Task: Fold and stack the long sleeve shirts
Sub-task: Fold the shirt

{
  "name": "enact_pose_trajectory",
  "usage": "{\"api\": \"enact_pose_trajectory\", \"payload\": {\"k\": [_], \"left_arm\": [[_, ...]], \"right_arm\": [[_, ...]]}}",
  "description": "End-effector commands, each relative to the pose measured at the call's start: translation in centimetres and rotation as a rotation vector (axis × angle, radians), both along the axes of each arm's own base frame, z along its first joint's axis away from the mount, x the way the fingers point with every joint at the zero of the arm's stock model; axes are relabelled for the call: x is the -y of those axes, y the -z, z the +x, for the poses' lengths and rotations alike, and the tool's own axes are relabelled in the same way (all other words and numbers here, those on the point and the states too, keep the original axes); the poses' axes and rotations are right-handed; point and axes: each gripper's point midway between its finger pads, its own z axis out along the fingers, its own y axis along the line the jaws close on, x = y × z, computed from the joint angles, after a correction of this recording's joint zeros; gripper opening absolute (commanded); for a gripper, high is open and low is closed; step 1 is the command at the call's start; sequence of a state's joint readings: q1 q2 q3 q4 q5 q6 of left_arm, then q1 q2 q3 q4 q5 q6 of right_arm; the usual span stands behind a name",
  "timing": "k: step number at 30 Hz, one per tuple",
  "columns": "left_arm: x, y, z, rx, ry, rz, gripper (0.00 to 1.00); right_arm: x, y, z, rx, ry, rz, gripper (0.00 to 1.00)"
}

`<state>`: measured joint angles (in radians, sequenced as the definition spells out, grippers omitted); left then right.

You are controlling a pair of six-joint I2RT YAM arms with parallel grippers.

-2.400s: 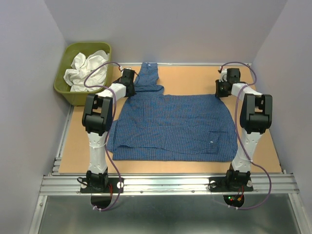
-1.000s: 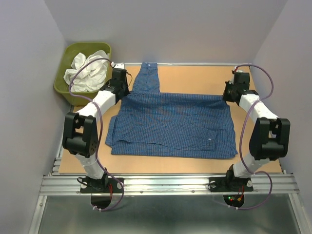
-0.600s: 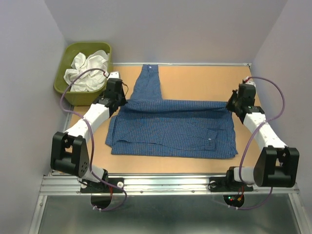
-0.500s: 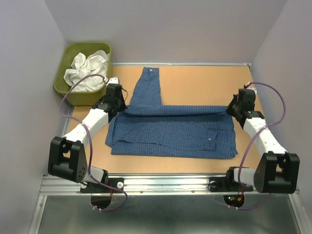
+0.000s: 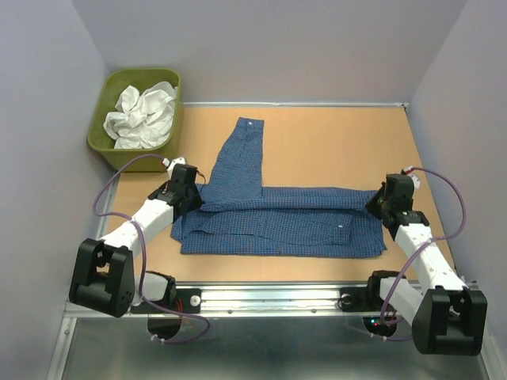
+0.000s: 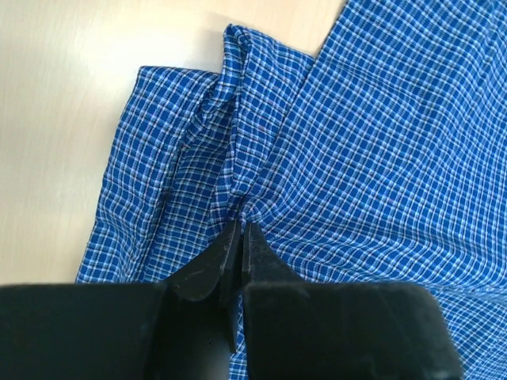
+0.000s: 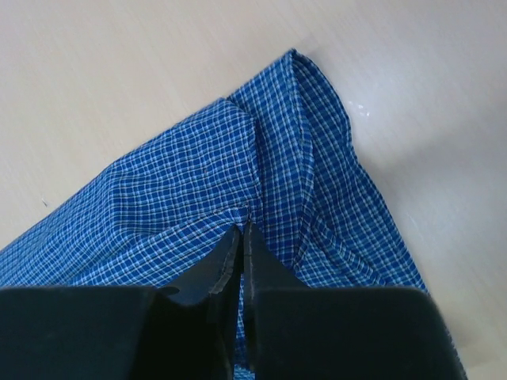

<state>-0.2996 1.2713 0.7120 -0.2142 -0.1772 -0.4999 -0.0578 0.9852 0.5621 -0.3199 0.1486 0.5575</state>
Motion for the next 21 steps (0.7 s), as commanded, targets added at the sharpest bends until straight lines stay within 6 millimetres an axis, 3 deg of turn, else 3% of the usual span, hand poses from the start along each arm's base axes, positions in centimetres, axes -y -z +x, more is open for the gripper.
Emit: {"api": "enact_pose_trajectory", "payload": {"k": [1,5,9,11,15,18,21], "left_arm": [[-1.2,0.0,-1.3,-0.003,-0.094,-0.004,0.00],[-0.8,0.8,-2.5,-0.035,-0.111,-0.046,0.06],[-0.4,-0.3,-3.1,-0.002,-0.114,-0.096,0.23],[-0.4,-1.1,-3.2,0.015,-0.108,-0.105,0.30],[-0.4,-4.7,-2.3,0.132,-0.087,-0.123,0.53],[-0.9,-6.2,-1.8,0.205,-0.087,-0.102,0.71],[-1.2,-6.2,-1.5,0.218,-0.107,-0.098,0.75]], "right_arm": [[0.2,0.7,-1.4,-0.007,0.059,0.025,0.11],[0.2,1.5,-2.8,-0.040,0.084,0.038,0.20],[0.2,-0.3,-2.3,-0.002,0.049,0.018,0.49],[-0.1,-2.4,-1.2,0.041,-0.007,-0.007,0.62],[-1.8,-5.6,0.7,0.101,-0.130,0.019,0.64],[-3.4,-7.1,2.2,0.128,-0.240,0.053,0.64],[-4.1,-5.8,3.2,0.076,-0.273,0.088,0.64]]}}
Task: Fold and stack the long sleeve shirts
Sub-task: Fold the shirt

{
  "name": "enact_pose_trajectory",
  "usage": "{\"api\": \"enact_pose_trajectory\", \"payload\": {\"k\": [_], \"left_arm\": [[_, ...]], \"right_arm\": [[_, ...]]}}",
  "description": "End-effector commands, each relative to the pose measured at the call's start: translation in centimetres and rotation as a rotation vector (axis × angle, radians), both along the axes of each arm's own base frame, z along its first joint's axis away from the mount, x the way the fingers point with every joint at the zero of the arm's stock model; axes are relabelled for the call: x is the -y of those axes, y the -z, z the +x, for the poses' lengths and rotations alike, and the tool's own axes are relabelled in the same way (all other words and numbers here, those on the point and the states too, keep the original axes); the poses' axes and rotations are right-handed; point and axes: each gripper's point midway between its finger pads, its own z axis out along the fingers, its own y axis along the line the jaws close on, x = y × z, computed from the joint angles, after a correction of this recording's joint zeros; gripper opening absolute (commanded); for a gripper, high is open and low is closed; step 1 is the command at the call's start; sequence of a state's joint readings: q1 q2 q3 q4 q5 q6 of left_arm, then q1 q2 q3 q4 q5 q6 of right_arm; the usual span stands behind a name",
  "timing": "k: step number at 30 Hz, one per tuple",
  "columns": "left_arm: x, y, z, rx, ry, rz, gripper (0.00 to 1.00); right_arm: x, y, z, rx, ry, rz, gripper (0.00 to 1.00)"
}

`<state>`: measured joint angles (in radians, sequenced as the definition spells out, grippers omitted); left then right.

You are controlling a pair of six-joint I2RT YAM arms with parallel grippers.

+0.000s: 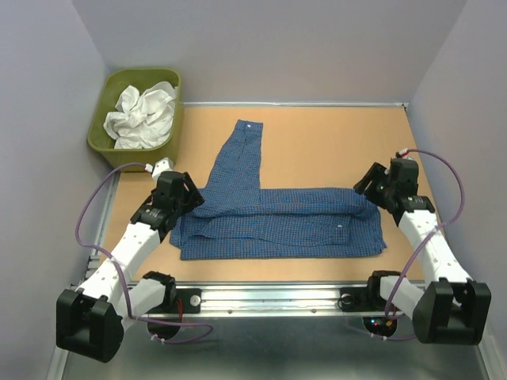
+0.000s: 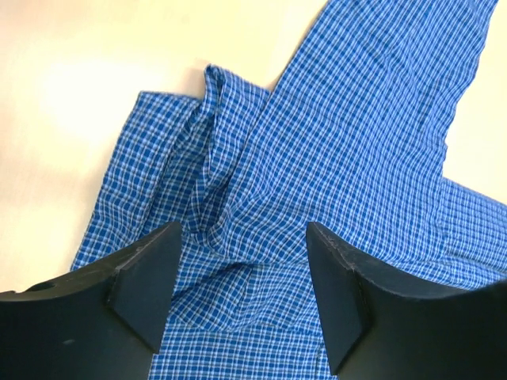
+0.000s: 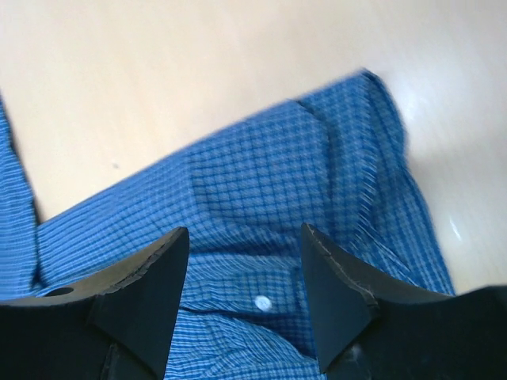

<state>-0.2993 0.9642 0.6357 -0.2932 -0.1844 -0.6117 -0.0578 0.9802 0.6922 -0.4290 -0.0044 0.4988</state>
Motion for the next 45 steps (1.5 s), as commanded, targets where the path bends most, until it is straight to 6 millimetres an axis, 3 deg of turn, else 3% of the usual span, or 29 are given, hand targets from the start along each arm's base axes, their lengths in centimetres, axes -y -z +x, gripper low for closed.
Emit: {"api": "enact_pose_trajectory", "payload": {"k": [1,3,7,12,14,17,22,26,28,31,34,38,39,45], "left_arm": [[-0.5,-1.5,1.2,0.064,-0.027,0.018,0.75],[-0.1,-1.3,1.5,0.060,-0.039,-0.012,0.75],[0.7,1.7,1.3,-0.014,-0.063,-0.066,0.74],[0.6,5.0,-0.2,-0.092,-0.123,-0.104,0.68],[0.2,5.3,-0.7,-0.096,-0.137,-0.098,0.66],[-0.3,5.0,-0.9,-0.090,-0.142,-0.080,0.65],[-0.2,2.7,0.0,-0.047,-0.091,-0.044,0.65],[0.7,0.6,0.9,-0.006,-0.001,-0.038,0.68],[1.2,0.0,1.1,0.005,0.040,-0.038,0.69],[1.2,0.4,1.1,-0.004,0.043,-0.034,0.71],[0.9,1.6,0.8,-0.028,0.016,-0.033,0.71],[0.8,3.2,0.4,-0.045,-0.034,-0.067,0.71],[0.9,3.4,0.4,-0.049,-0.036,-0.075,0.71],[1.8,5.4,0.3,-0.090,-0.034,-0.124,0.71]], "right_arm": [[-1.7,-1.7,2.7,0.041,-0.114,0.038,0.63],[-1.5,-0.9,3.1,0.042,-0.108,0.034,0.62],[-2.2,3.1,2.6,-0.061,-0.138,0.072,0.59],[-2.7,6.1,-0.4,-0.138,-0.139,0.101,0.45],[-2.4,6.7,-1.8,-0.158,-0.117,0.086,0.38],[-2.5,7.7,-3.6,-0.230,-0.122,0.092,0.35],[-2.6,5.6,-2.2,-0.194,-0.099,0.117,0.36],[1.1,4.3,-0.8,-0.164,0.072,-0.020,0.46],[3.1,4.0,-0.4,-0.159,0.165,-0.086,0.56],[4.1,2.9,1.0,-0.138,0.217,-0.100,0.56],[5.0,3.1,2.2,-0.139,0.250,-0.096,0.59],[5.7,4.2,3.1,-0.160,0.270,-0.064,0.66],[6.2,4.6,3.4,-0.162,0.288,-0.057,0.74],[6.5,6.8,4.9,-0.139,0.249,0.017,0.72]]}}
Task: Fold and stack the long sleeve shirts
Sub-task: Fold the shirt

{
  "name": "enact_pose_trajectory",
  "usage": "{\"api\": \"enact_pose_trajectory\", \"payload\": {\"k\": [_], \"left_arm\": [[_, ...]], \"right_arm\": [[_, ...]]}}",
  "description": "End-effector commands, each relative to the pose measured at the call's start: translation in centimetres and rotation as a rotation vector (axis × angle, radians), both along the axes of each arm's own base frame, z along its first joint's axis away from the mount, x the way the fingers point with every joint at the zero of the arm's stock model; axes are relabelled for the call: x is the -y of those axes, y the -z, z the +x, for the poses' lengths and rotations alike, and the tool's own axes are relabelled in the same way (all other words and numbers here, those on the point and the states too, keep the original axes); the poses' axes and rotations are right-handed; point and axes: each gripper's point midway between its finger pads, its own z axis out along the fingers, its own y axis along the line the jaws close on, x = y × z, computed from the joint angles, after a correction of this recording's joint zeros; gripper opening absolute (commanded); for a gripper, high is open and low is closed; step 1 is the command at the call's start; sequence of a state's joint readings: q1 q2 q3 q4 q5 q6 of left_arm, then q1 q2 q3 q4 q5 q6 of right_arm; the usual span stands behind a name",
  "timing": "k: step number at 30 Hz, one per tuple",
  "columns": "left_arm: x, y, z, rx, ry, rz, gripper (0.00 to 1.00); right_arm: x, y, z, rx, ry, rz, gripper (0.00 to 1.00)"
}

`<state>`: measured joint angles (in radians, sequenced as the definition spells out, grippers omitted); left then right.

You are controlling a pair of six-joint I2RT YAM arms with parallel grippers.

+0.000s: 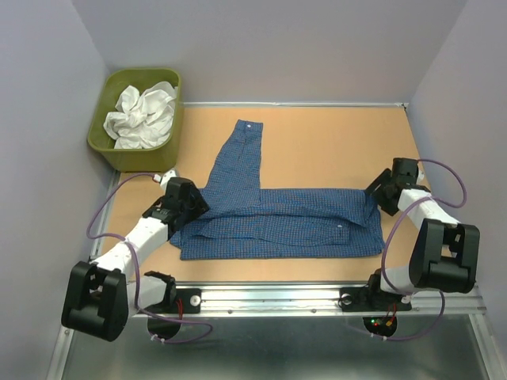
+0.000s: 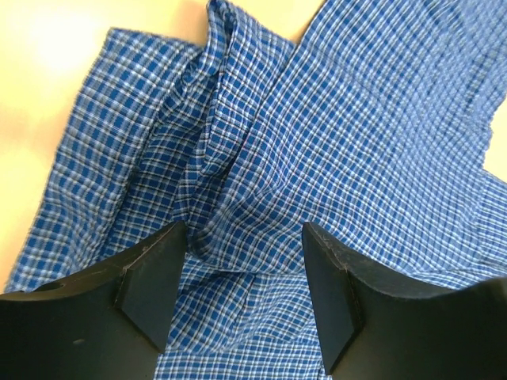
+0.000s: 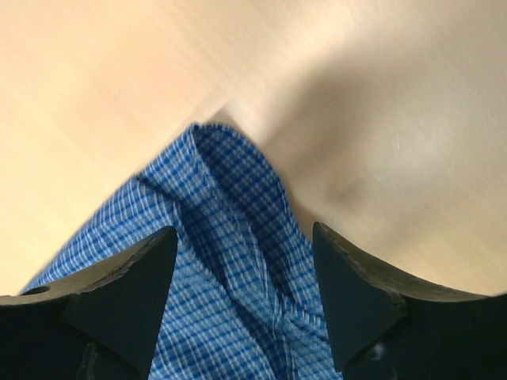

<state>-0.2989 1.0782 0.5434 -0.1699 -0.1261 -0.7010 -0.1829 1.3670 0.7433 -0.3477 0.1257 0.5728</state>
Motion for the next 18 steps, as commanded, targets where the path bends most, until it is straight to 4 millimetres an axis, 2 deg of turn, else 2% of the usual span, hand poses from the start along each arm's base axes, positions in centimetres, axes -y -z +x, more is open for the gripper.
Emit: {"api": "enact_pose_trajectory", "payload": {"k": [1,7,11,14,17,18], "left_arm": [[0.6,1.1,0.4,-0.007,-0.012,-0.045,0.71],[0.6,2.5,0.1,-0.049,-0.022,-0.047,0.69],[0.5,2.9,0.0,-0.054,-0.039,-0.046,0.68],[0.2,3.2,-0.3,-0.065,-0.054,-0.043,0.67],[0.0,3.6,-0.5,-0.076,-0.066,-0.037,0.66],[0.0,3.7,-0.6,-0.082,-0.069,-0.036,0.66]], "right_arm": [[0.1,-1.1,3.3,0.129,-0.034,0.034,0.72],[-0.6,-1.0,4.3,0.162,-0.077,0.079,0.61],[-0.8,0.3,4.1,0.135,-0.082,0.089,0.54],[-0.1,1.1,3.8,0.115,-0.062,0.069,0.47],[0.8,1.8,3.7,0.099,-0.037,0.036,0.38],[1.0,1.8,3.8,0.103,-0.034,0.027,0.28]]}}
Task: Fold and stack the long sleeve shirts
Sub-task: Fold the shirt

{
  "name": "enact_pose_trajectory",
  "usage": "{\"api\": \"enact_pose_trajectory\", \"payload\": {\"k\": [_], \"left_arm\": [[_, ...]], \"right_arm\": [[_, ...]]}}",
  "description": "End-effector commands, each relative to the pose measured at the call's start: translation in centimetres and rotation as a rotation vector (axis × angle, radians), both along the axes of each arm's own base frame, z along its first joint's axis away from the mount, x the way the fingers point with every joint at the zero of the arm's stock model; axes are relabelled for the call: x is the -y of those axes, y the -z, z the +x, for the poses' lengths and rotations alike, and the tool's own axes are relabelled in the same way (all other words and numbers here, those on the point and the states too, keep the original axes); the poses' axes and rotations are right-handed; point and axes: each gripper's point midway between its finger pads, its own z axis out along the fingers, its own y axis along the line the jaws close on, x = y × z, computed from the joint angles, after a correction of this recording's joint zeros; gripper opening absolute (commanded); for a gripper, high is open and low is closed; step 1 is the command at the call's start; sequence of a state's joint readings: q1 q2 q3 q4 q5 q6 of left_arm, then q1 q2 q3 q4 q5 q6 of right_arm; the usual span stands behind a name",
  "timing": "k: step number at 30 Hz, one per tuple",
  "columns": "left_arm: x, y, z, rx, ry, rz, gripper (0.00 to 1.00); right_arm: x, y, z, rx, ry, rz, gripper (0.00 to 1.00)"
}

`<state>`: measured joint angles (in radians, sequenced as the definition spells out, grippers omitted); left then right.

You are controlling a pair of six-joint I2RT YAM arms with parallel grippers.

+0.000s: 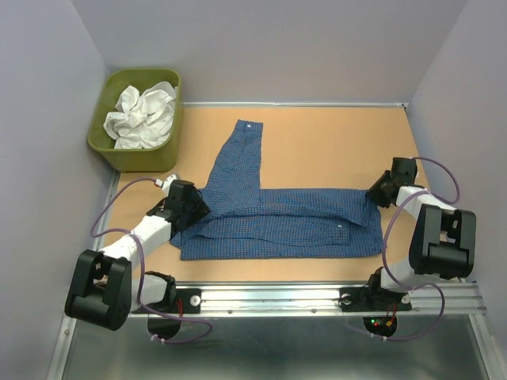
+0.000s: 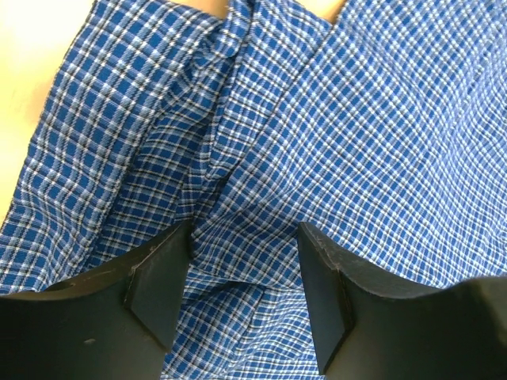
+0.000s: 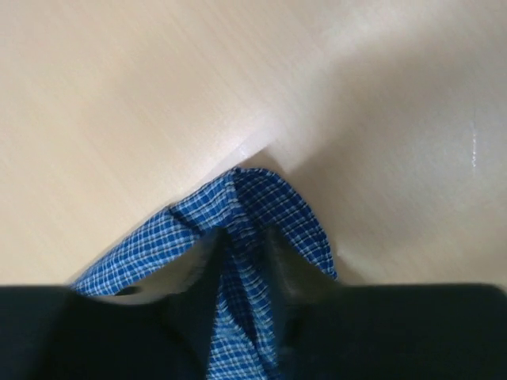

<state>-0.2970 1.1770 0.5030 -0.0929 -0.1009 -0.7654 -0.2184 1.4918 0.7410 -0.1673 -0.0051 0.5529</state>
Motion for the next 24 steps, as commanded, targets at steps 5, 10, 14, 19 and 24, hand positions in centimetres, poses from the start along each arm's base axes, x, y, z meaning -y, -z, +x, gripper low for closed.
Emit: {"api": "enact_pose_trajectory", "payload": {"k": [5,10,14,19,24], "left_arm": [[-1.3,1.5,-0.8,-0.054,-0.052,0.043,0.65],[-1.4,2.0,-0.8,-0.076,-0.052,0.050,0.65],[-1.4,2.0,-0.8,-0.079,-0.049,0.055,0.64],[-1.1,1.1,-0.4,-0.047,-0.035,0.038,0.64],[-0.6,-1.8,0.5,0.043,-0.002,0.019,0.71]], "right_arm": [[3.5,-1.7,2.0,0.064,0.031,-0.137,0.01],[4.3,-2.4,3.3,0.072,0.011,-0.180,0.01],[4.4,-2.1,3.7,0.062,-0.002,-0.180,0.06],[4.0,-4.2,3.9,0.090,-0.026,-0.173,0.33],[1.3,-6.9,2.6,0.129,-0.077,-0.086,0.52]]}}
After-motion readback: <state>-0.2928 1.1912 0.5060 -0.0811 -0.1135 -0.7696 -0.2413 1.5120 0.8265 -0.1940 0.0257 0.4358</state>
